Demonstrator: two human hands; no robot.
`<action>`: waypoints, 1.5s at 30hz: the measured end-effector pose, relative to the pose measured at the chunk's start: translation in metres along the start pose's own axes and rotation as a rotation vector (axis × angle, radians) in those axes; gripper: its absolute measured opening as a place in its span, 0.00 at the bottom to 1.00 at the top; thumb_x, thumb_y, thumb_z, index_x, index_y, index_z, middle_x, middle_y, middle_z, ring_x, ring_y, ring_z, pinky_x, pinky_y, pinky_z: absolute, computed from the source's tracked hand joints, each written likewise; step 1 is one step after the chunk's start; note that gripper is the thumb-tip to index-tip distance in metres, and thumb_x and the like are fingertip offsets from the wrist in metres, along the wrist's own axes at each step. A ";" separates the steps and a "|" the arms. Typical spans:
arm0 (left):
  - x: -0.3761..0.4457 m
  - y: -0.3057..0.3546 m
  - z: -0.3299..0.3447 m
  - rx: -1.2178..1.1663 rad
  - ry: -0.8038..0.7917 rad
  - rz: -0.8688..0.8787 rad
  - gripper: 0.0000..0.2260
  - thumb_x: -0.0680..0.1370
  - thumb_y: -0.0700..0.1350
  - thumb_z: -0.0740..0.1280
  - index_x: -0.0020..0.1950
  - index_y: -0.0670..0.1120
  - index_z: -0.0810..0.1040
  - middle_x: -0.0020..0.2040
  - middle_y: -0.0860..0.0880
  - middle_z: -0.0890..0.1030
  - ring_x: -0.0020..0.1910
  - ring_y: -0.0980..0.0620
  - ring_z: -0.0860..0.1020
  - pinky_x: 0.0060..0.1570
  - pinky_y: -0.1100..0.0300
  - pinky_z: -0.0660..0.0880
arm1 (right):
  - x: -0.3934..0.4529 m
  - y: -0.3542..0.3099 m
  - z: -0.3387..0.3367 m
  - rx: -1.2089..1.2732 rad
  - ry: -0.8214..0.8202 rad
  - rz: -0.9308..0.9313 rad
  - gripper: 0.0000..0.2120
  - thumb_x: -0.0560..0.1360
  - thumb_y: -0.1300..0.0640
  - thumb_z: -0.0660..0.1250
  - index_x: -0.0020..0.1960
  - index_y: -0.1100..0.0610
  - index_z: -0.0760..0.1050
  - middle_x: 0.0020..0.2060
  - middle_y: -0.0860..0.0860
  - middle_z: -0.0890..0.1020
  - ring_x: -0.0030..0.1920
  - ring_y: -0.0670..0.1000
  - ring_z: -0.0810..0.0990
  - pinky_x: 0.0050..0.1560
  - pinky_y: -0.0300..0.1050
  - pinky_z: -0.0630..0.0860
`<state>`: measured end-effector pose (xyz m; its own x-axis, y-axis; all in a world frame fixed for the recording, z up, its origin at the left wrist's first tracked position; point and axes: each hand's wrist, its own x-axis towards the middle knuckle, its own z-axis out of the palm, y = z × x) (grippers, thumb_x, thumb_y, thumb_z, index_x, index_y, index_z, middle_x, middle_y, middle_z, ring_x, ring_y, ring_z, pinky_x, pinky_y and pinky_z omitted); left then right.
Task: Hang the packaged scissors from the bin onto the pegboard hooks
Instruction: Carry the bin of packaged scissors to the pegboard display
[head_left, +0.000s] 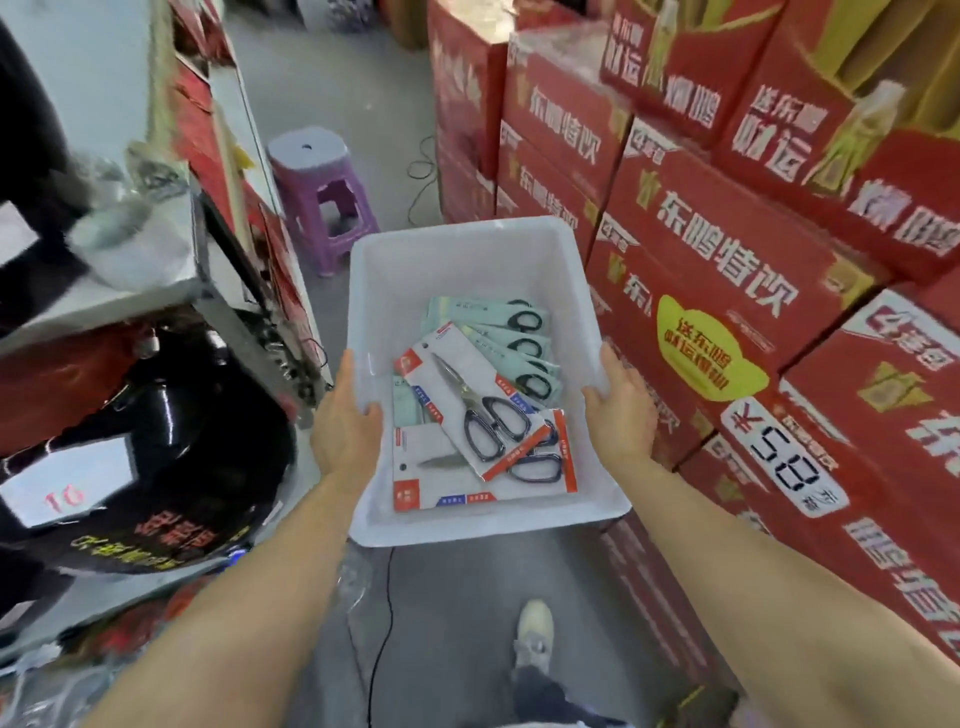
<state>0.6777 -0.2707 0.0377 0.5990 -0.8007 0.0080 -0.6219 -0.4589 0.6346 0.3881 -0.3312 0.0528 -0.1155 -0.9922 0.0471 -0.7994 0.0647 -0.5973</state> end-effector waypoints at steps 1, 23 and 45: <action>0.012 0.004 0.003 0.014 0.017 -0.005 0.33 0.76 0.42 0.63 0.76 0.64 0.57 0.50 0.43 0.79 0.49 0.41 0.78 0.47 0.50 0.76 | 0.016 -0.006 0.003 0.002 0.002 -0.015 0.28 0.79 0.56 0.62 0.77 0.50 0.59 0.65 0.59 0.73 0.62 0.62 0.74 0.58 0.54 0.72; 0.317 0.027 0.031 0.050 0.210 -0.193 0.33 0.74 0.43 0.63 0.77 0.60 0.58 0.52 0.40 0.79 0.51 0.38 0.77 0.47 0.49 0.73 | 0.330 -0.175 0.139 0.057 -0.146 -0.171 0.27 0.79 0.56 0.63 0.76 0.49 0.61 0.63 0.58 0.74 0.60 0.60 0.76 0.60 0.51 0.71; 0.561 0.089 0.072 0.068 0.294 -0.249 0.33 0.77 0.43 0.65 0.79 0.56 0.57 0.59 0.40 0.78 0.53 0.39 0.77 0.51 0.50 0.74 | 0.580 -0.276 0.227 0.036 -0.159 -0.285 0.25 0.78 0.56 0.63 0.74 0.48 0.63 0.53 0.58 0.77 0.51 0.61 0.78 0.49 0.49 0.72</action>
<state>0.9225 -0.7881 0.0430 0.8487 -0.5216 0.0880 -0.4656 -0.6577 0.5921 0.6759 -0.9490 0.0632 0.2059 -0.9742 0.0921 -0.7645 -0.2189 -0.6064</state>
